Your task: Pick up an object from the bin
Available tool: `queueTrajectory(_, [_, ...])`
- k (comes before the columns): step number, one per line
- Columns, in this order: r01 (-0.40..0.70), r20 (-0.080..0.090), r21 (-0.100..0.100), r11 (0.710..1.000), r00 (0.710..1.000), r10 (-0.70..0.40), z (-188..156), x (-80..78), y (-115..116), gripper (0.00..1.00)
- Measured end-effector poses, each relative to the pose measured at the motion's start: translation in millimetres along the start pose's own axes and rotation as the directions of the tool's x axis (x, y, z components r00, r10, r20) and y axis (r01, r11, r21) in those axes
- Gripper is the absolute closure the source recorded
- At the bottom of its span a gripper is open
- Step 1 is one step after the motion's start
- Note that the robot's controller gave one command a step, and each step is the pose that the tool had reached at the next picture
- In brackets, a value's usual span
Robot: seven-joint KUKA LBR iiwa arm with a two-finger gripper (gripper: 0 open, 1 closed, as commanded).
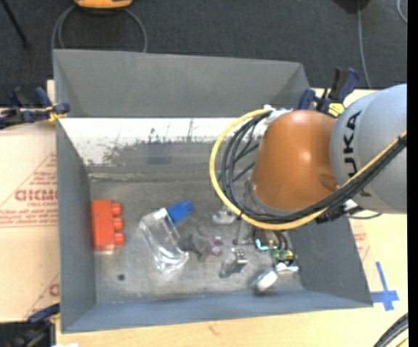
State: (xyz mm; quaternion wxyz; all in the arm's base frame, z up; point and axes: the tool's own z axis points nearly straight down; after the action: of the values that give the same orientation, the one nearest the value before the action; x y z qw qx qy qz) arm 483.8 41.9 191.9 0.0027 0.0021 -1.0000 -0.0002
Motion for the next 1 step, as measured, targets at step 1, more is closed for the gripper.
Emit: queueTrajectory(1, [0.368,0.006,0.003,0.93,0.93,-0.368,107.5,-32.1,-5.3,0.0])
